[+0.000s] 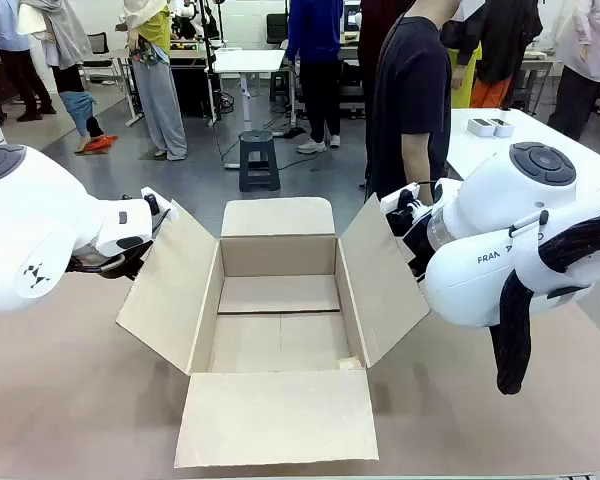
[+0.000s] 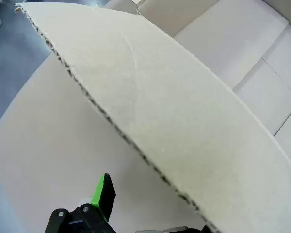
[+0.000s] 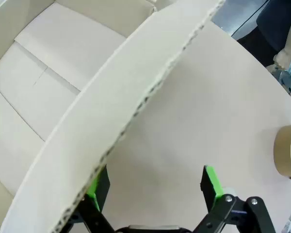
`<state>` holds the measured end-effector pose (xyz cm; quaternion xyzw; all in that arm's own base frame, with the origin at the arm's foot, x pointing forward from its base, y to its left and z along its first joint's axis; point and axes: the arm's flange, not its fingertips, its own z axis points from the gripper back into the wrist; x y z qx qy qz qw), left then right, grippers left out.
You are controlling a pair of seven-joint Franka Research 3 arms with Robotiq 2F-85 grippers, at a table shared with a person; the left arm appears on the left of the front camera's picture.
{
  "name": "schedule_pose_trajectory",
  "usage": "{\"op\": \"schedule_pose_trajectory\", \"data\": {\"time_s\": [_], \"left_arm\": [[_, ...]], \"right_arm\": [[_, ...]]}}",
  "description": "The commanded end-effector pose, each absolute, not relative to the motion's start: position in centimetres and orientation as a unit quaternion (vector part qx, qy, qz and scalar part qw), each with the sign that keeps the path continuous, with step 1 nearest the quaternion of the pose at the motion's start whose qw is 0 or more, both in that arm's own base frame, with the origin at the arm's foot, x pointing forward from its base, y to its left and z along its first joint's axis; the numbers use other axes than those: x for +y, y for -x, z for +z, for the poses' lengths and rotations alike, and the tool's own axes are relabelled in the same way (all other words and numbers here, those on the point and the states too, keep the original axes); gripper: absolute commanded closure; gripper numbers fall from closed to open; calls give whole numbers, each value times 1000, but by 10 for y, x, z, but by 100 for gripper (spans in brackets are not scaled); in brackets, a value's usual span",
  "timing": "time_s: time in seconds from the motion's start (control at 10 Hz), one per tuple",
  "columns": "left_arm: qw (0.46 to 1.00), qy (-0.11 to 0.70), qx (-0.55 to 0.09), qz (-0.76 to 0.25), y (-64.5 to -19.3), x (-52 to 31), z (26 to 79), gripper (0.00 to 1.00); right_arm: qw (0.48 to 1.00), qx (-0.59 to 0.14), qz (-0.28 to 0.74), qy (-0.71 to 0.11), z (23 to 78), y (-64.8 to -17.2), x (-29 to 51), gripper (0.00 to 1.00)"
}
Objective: Wrap the clocks to prevent damage.
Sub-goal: Open the side flaps of the Package Box.
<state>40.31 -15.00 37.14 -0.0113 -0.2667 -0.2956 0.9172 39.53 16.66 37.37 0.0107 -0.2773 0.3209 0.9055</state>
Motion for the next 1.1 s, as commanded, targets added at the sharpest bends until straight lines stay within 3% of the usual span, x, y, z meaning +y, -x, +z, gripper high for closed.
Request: {"op": "schedule_pose_trajectory", "data": {"time_s": [0.0, 1.0], "left_arm": [[917, 11, -267, -296, -403, -150, 371, 0], [917, 11, -267, -296, -403, -150, 371, 0]], "right_arm": [[905, -278, 321, -11, 374, -395, 167, 0], [905, -277, 321, -10, 374, -395, 167, 0]]}}
